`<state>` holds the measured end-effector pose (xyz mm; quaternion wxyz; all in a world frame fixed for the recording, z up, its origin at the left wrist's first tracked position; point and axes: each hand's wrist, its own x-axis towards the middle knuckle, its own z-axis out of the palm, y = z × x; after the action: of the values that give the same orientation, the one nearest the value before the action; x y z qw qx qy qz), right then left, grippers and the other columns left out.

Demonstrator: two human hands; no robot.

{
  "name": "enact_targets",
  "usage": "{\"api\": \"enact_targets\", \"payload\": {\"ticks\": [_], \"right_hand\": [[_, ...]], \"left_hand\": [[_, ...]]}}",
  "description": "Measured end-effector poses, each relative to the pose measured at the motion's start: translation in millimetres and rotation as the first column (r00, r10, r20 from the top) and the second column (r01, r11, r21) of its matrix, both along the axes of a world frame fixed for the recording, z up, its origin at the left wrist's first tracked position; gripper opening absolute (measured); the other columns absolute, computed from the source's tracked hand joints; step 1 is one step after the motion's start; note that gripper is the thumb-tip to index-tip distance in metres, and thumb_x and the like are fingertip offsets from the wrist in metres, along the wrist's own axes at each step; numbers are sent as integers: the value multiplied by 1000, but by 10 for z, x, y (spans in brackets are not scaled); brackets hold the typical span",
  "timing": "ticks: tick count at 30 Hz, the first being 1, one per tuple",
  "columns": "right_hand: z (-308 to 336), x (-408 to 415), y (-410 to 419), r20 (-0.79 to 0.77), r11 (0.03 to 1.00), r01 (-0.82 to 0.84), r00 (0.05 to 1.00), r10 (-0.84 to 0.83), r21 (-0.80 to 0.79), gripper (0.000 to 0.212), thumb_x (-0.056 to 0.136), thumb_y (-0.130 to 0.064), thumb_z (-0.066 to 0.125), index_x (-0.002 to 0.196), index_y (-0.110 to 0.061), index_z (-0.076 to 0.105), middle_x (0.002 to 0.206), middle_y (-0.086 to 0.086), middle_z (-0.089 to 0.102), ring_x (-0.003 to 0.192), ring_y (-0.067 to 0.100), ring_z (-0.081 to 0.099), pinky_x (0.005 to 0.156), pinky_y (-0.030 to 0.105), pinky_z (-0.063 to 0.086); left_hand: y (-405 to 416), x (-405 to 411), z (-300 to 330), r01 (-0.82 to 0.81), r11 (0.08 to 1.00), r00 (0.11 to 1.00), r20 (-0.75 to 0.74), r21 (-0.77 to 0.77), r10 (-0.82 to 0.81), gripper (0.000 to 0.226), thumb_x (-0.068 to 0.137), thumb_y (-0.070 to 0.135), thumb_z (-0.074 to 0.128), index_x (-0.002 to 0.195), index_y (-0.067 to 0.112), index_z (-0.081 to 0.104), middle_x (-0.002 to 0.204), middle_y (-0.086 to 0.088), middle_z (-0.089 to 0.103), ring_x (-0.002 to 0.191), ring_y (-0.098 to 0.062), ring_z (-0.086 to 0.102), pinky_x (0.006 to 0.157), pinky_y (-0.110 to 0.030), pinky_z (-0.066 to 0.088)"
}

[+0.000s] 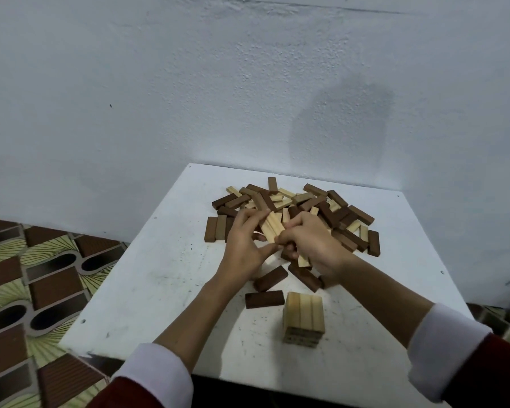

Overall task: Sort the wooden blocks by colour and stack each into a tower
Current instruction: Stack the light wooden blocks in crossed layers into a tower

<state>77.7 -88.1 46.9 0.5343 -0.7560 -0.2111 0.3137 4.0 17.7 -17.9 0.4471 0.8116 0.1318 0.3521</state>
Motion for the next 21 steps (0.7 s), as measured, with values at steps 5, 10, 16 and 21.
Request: {"api": "enact_targets", "payload": {"ticks": [5, 10, 16, 21], "right_hand": [[64, -214, -66, 49, 994, -59, 997, 63, -95, 18, 83, 4, 57, 71, -6, 50, 70, 15, 46, 52, 18, 39, 47, 28, 31], [46, -489, -38, 61, 989, -59, 996, 68, -138, 47, 75, 15, 48, 112, -13, 37, 112, 11, 39, 88, 18, 44, 53, 21, 34], [-235, -941, 169, 194, 969, -76, 973, 124, -237, 46, 79, 16, 51, 108, -15, 34, 112, 2, 32, 99, 17, 42, 55, 17, 38], [-752, -1166, 259, 414, 978, 83, 910, 3, -189, 37, 86, 8, 52, 120, -3, 44, 135, 14, 34, 109, 20, 45, 77, 14, 34]], "left_hand": [[-52, -277, 6, 32, 998, 999, 38, 54, -34, 56, 72, 5, 78, 124, 8, 57, 114, -3, 47, 104, -10, 50, 79, -6, 43], [51, -646, -198, -21, 999, 998, -63, 24, 23, 57, 70, 8, 80, 123, 10, 57, 114, -2, 48, 101, -17, 54, 75, -16, 50], [267, -985, -491, -23, 991, 968, -243, 131, 55, 58, 64, 13, 85, 117, 9, 62, 105, -1, 52, 101, -18, 48, 80, -3, 33], [391, -1082, -555, 60, 976, 908, -417, 210, 34, 58, 68, 21, 80, 121, 13, 60, 111, 1, 53, 105, -11, 36, 80, -8, 27]]}}
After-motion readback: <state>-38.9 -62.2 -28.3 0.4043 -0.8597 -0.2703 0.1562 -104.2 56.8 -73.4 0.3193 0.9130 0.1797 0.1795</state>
